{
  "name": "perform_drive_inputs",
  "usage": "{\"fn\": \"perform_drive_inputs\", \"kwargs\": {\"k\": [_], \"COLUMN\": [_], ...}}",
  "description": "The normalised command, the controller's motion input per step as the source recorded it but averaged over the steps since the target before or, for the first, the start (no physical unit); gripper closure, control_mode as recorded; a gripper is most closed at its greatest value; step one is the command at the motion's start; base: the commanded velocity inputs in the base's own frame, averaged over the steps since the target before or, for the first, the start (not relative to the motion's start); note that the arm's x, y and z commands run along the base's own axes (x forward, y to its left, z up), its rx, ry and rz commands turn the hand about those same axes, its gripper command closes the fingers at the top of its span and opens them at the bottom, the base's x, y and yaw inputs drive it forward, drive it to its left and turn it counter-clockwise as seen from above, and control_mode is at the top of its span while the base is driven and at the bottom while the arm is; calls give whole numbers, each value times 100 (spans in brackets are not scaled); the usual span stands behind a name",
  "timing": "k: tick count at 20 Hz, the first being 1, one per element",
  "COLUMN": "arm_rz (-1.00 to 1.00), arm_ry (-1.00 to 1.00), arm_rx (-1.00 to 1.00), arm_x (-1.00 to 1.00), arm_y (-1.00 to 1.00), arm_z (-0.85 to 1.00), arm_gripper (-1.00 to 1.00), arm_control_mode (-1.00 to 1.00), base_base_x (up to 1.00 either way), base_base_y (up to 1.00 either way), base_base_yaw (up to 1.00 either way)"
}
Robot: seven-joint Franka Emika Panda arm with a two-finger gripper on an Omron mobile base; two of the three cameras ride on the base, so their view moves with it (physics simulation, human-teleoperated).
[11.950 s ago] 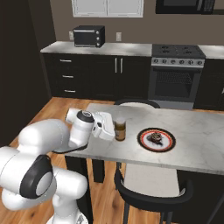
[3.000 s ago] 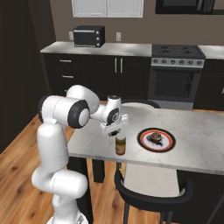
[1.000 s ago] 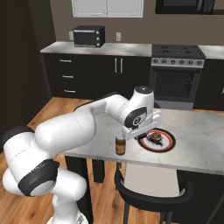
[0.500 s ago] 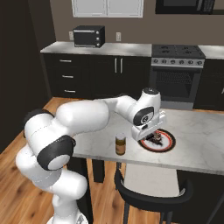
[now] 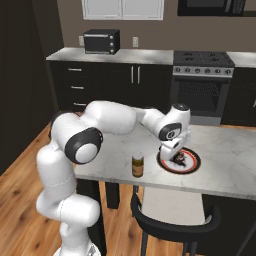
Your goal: Take the cinnamon bottle from the cabinet and place it on the dining table, next to the plate with the cupcake. Then take the chocolate from the dining counter and place it on the cupcake plate.
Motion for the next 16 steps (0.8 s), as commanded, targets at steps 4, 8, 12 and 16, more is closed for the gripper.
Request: {"fn": "perform_drive_inputs", "kwargs": {"k": [4,8,12,16], "arm_rz": [18,8,0,0], "arm_ry": [0,0,0,0], "arm_rx": [0,0,0,0], "arm_x": [48,15,11,8], "arm_y": [-10,-2,0,0], "arm_z": [-53,-32,-20,-19], "arm_gripper": [100,100,100,100], "arm_control_mode": [-100,-100,-100,-100], "base_base_x": [0,0,0,0], "base_base_y": [0,0,0,0], "base_base_yaw": [0,0,0,0]}}
